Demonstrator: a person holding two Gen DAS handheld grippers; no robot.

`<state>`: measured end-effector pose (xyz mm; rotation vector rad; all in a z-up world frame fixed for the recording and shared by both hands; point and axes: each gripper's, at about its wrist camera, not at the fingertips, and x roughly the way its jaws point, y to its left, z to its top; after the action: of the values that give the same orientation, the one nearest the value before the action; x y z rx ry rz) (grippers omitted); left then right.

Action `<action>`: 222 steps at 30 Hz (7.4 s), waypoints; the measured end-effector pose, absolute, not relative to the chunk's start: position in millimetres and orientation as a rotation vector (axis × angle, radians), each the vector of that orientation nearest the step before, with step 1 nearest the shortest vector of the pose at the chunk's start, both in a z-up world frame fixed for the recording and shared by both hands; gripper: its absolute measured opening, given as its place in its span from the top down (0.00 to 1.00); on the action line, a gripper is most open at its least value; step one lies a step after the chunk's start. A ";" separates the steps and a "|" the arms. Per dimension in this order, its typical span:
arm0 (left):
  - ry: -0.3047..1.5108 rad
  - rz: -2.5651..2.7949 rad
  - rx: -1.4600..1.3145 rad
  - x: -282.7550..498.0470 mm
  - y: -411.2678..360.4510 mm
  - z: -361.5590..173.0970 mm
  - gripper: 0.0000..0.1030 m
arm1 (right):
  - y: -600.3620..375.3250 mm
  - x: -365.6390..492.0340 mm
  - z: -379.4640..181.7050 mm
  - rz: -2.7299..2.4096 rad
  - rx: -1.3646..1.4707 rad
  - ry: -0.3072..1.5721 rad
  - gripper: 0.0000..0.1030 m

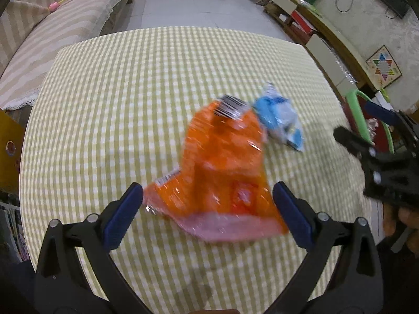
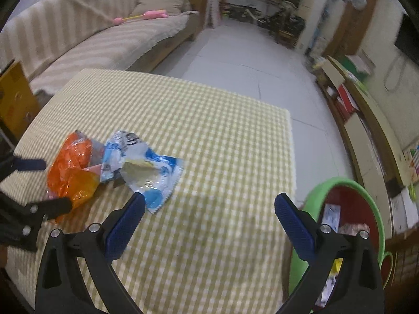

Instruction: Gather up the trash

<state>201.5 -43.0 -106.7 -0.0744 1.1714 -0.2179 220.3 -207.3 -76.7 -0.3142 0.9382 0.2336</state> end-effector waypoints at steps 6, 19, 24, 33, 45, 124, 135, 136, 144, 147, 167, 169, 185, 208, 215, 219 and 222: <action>1.157 -0.157 -0.145 216.8 -13.7 -107.6 0.16 | -182.2 224.5 -89.0 0.312 -0.373 0.901 0.07; 1.152 -0.150 -0.141 230.6 13.5 -107.6 0.17 | -141.7 246.2 -121.6 0.381 -0.478 0.923 0.08; 1.141 -0.153 -0.141 231.4 8.4 -107.9 0.18 | -141.5 253.3 -128.4 0.405 -0.458 0.950 0.25; 1.115 -0.175 -0.176 224.6 9.7 -100.0 0.40 | -144.4 252.0 -121.3 0.428 -0.401 0.986 0.66; 1.105 -0.220 -0.157 214.0 2.7 -84.8 0.86 | -178.7 249.4 -100.1 0.430 -0.159 1.081 0.77; 1.012 -0.787 -0.038 224.4 -303.5 26.3 0.83 | -500.3 175.0 21.0 -0.133 0.257 0.904 0.72; 0.984 -0.710 -0.145 234.4 -275.3 33.5 0.08 | -491.7 174.1 19.6 -0.162 0.202 0.877 0.13; 0.979 -0.695 -0.152 235.5 -269.8 35.8 0.07 | -491.4 174.0 19.9 -0.162 0.204 0.875 0.13; 0.918 -0.580 -0.131 227.4 -233.1 48.9 0.06 | -465.6 165.5 29.2 -0.136 0.216 0.826 0.07; 0.893 -0.540 -0.105 215.8 -213.5 47.7 0.06 | -448.3 160.3 30.9 -0.122 0.214 0.812 0.07; 0.874 -0.205 -0.079 132.7 -47.2 16.8 0.05 | -270.3 101.0 13.5 0.088 0.145 0.824 0.07; 0.862 -0.159 -0.072 119.5 -33.2 11.7 0.05 | -251.5 92.7 10.2 0.106 0.112 0.828 0.07; 0.818 0.021 -0.082 67.9 20.0 -39.8 0.05 | -199.1 65.1 -12.7 0.080 -0.055 0.747 0.07; 0.746 0.010 -0.038 62.8 15.6 -35.9 0.05 | -211.0 58.1 -12.6 0.039 -0.008 0.669 0.07; 0.747 0.005 -0.028 63.7 13.6 -36.9 0.05 | -213.3 58.4 -14.5 0.034 -0.005 0.670 0.07; 0.751 0.003 -0.026 64.8 14.1 -37.8 0.05 | -214.4 58.6 -14.8 0.029 -0.008 0.669 0.07; 0.752 0.000 -0.023 64.5 13.0 -38.4 0.05 | -214.4 58.2 -15.4 0.026 -0.012 0.669 0.07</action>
<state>64.5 13.0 -38.4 -0.0229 0.7523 -0.0003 58.2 -214.4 -15.4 -0.0119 0.6692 0.0258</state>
